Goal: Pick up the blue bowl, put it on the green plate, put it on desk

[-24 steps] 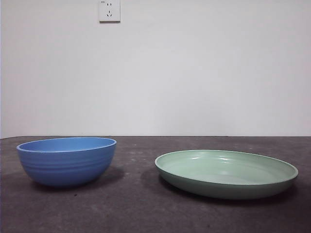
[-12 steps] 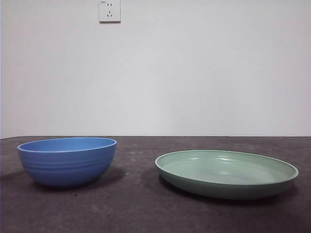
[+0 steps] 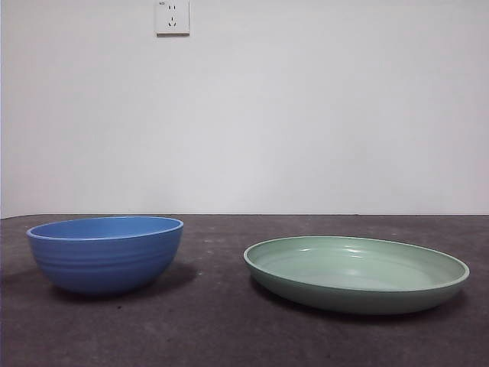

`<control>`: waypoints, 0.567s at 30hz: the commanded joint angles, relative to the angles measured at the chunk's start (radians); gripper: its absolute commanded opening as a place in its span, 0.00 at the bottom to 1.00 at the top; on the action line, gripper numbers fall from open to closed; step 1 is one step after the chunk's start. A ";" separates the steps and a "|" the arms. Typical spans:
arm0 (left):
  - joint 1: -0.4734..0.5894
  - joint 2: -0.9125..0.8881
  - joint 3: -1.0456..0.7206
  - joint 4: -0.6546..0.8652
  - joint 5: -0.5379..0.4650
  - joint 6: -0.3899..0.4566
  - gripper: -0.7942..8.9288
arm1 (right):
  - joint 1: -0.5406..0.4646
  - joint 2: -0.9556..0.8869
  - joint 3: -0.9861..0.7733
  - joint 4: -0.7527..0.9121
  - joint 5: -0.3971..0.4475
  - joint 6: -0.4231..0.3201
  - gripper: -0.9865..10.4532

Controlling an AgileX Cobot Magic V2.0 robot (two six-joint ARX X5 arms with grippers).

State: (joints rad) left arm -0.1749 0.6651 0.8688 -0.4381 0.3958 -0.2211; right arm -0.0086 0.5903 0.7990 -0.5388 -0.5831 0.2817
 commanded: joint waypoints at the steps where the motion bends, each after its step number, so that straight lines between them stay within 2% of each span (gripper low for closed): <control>1: -0.005 0.068 0.080 -0.063 0.057 0.001 0.09 | 0.000 0.063 0.066 -0.039 -0.053 -0.063 0.10; 8: -0.005 0.201 0.169 -0.151 0.185 0.058 0.09 | 0.000 0.161 0.112 -0.090 -0.201 -0.066 0.10; 14: -0.005 0.261 0.169 -0.158 0.189 0.097 0.09 | 0.000 0.188 0.111 -0.137 -0.198 -0.128 0.10; 17: -0.005 0.279 0.169 -0.175 0.189 0.105 0.17 | 0.000 0.188 0.112 -0.139 -0.198 -0.140 0.10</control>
State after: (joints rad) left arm -0.1772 0.9348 1.0161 -0.6170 0.5758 -0.1417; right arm -0.0086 0.7731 0.8940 -0.6838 -0.7818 0.1715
